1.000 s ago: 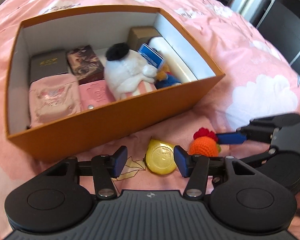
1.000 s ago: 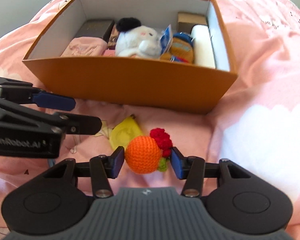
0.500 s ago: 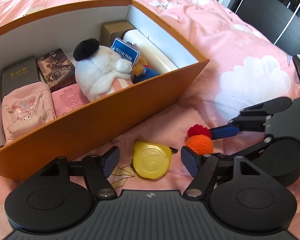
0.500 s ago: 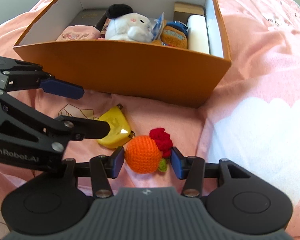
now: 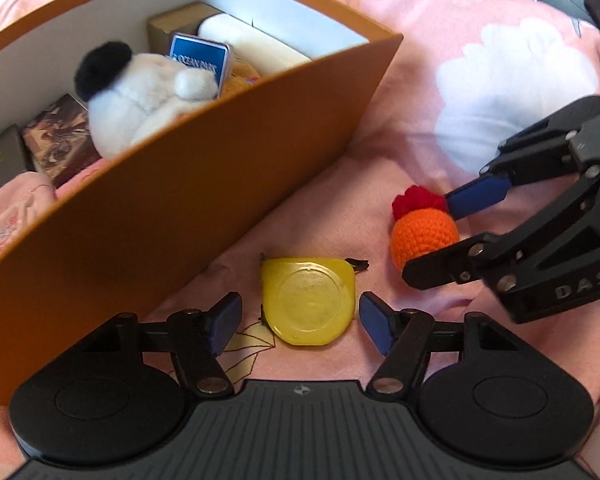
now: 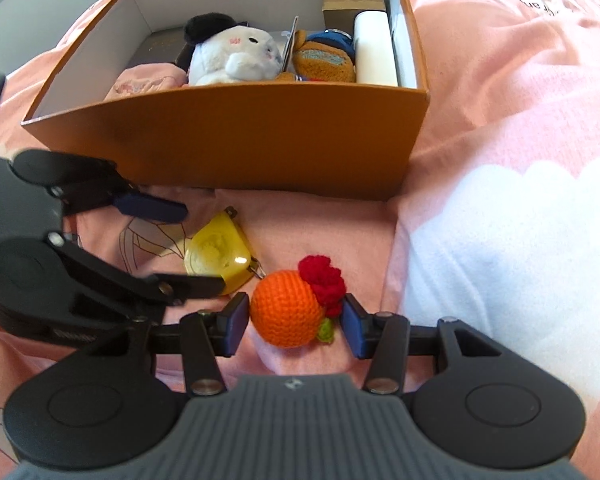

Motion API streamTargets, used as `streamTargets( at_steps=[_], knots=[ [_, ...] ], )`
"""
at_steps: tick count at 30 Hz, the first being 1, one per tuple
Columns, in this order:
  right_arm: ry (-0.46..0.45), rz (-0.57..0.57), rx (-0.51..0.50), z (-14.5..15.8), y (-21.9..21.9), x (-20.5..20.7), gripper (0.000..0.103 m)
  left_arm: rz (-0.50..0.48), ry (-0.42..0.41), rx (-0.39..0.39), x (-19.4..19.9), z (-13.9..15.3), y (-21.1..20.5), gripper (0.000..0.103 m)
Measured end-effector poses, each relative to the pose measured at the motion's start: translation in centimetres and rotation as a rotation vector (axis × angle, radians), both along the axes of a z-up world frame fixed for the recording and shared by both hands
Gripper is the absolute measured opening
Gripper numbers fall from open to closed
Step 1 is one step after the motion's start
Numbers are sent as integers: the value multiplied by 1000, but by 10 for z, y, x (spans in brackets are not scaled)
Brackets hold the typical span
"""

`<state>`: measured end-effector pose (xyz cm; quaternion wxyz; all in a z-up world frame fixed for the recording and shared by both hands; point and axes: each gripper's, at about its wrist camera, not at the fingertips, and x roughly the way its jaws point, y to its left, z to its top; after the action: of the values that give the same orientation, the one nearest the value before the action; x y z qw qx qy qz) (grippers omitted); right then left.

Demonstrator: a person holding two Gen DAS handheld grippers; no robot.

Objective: Organize objects
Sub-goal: 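Grasp the yellow tape measure with the left gripper while the right gripper grasps the orange crocheted ball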

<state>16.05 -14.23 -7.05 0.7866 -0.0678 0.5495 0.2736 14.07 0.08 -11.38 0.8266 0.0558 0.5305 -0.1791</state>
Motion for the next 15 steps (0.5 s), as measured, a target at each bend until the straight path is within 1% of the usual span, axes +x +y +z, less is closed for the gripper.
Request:
streamTargets(
  at_steps=[4, 5, 6, 7, 8, 15],
  knots=[
    [8, -6, 5, -1, -1, 1, 51, -15, -18, 16, 0, -4, -5, 73],
    [9, -7, 6, -1, -1, 1, 51, -16, -15, 13, 0, -5, -5, 70],
    [11, -9, 6, -2, -1, 1, 51, -13, -8, 5, 0, -7, -5, 65],
    [12, -10, 6, -2, -1, 2, 52, -8, -4, -2, 0, -8, -4, 65],
    [13, -10, 6, -2, 0, 2, 52, -6, -3, -9, 0, -8, -4, 62],
    [6, 2, -9, -3, 4, 1, 52, 18, -2, -13, -6, -5, -2, 61]
  ],
)
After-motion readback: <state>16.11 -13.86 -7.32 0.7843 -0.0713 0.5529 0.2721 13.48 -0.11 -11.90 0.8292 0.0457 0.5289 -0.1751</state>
